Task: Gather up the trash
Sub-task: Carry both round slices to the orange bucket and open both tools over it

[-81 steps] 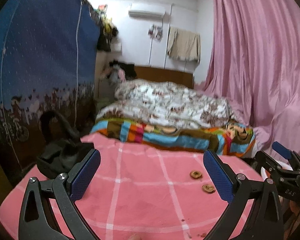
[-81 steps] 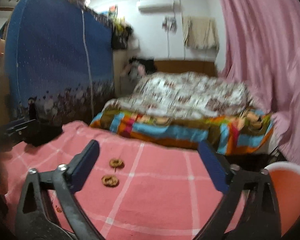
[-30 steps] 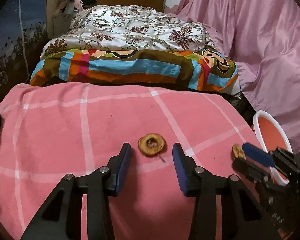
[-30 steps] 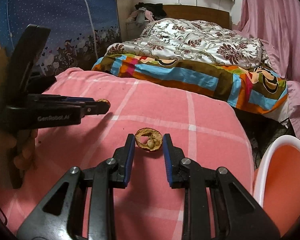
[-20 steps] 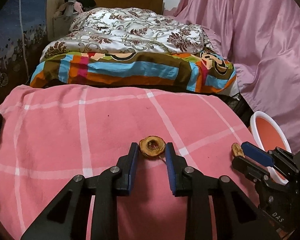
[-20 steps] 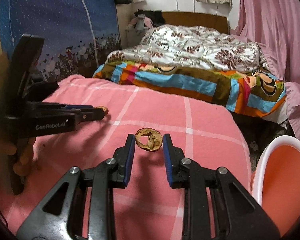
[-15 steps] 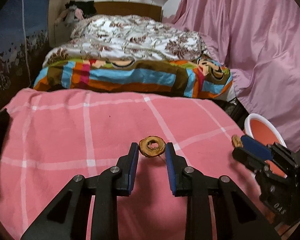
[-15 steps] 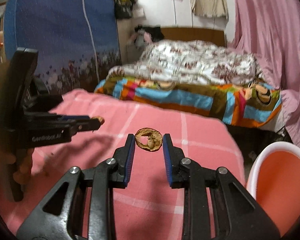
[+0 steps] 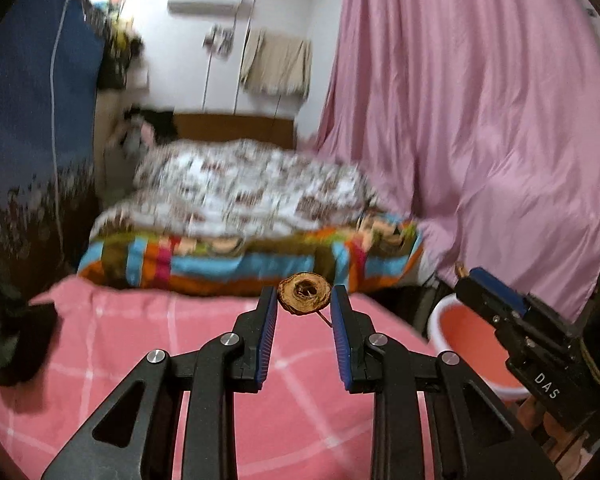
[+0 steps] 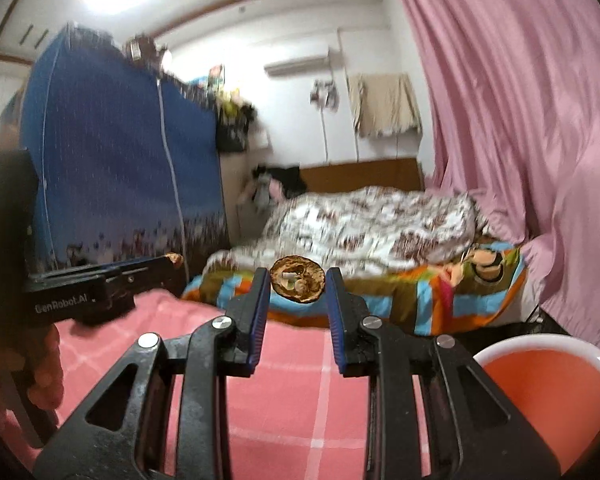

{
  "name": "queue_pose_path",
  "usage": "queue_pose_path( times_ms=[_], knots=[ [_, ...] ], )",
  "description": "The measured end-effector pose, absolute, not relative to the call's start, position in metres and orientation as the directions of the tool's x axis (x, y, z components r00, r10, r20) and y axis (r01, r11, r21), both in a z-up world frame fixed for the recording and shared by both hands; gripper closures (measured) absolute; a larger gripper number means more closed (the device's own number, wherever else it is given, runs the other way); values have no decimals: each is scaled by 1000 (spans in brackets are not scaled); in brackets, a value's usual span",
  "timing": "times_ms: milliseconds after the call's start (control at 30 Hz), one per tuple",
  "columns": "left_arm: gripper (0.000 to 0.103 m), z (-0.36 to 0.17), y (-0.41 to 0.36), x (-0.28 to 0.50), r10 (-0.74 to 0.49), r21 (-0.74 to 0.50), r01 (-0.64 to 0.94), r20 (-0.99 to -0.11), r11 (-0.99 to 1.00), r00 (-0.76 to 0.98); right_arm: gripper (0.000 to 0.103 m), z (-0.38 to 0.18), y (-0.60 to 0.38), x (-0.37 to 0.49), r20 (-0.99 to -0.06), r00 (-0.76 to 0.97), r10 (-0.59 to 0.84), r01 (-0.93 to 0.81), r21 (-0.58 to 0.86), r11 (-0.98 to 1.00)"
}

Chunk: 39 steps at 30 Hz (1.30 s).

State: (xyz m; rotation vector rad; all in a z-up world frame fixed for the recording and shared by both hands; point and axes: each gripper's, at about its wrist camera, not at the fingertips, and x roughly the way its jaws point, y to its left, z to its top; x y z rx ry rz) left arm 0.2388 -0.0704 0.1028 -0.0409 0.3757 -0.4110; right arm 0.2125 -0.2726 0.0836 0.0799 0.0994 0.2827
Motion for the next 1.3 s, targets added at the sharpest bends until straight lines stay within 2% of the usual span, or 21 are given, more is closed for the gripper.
queue_pose_path(
  times_ms=[267, 567, 1067, 1300],
  knots=[
    [80, 129, -109, 201, -460, 10, 472, -200, 882, 865, 68, 103, -311, 178, 37, 981, 190, -193, 94, 977],
    [80, 132, -160, 176, -550, 116, 563, -131, 818, 825, 68, 103, -364, 157, 46, 996, 73, -78, 132, 988],
    [80, 109, -241, 167, -669, 188, 688, -162, 700, 725, 68, 83, -421, 141, -51, 998, -39, 47, 151, 987],
    [80, 96, -270, 174, -687, 187, 728, -243, 660, 685, 68, 69, -439, 150, -152, 986, -63, 89, 165, 982]
  ],
)
